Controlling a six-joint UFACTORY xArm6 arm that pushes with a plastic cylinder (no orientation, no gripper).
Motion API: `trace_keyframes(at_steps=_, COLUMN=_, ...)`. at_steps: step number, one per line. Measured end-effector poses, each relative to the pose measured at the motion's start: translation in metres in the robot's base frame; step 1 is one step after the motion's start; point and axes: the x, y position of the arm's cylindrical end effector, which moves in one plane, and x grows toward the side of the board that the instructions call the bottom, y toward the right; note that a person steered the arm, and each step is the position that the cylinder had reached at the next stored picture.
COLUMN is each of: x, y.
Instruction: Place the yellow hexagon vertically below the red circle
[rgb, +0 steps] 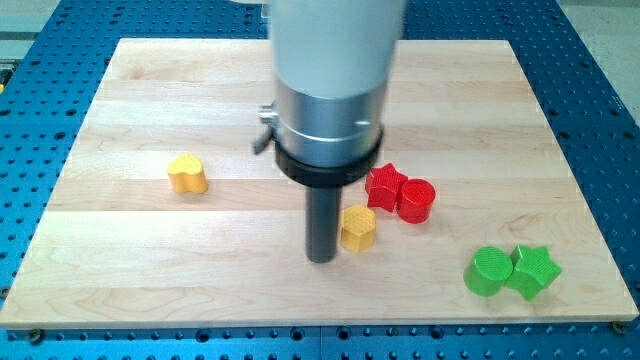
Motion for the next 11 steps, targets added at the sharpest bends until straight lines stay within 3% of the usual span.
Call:
trace_keyframes(at_steps=1, x=-0.022, y=0.018)
trace_keyframes(at_steps=2, x=-0.028, y=0.073)
trace_keyframes(at_steps=3, x=-0.015, y=0.118)
trace_keyframes(at_steps=6, x=-0.009, y=0.123)
trace_keyframes(at_steps=8, x=-0.012, y=0.048)
trace_keyframes(at_steps=10, x=-0.018, y=-0.147)
trace_keyframes(at_steps=11, x=-0.053, y=-0.215)
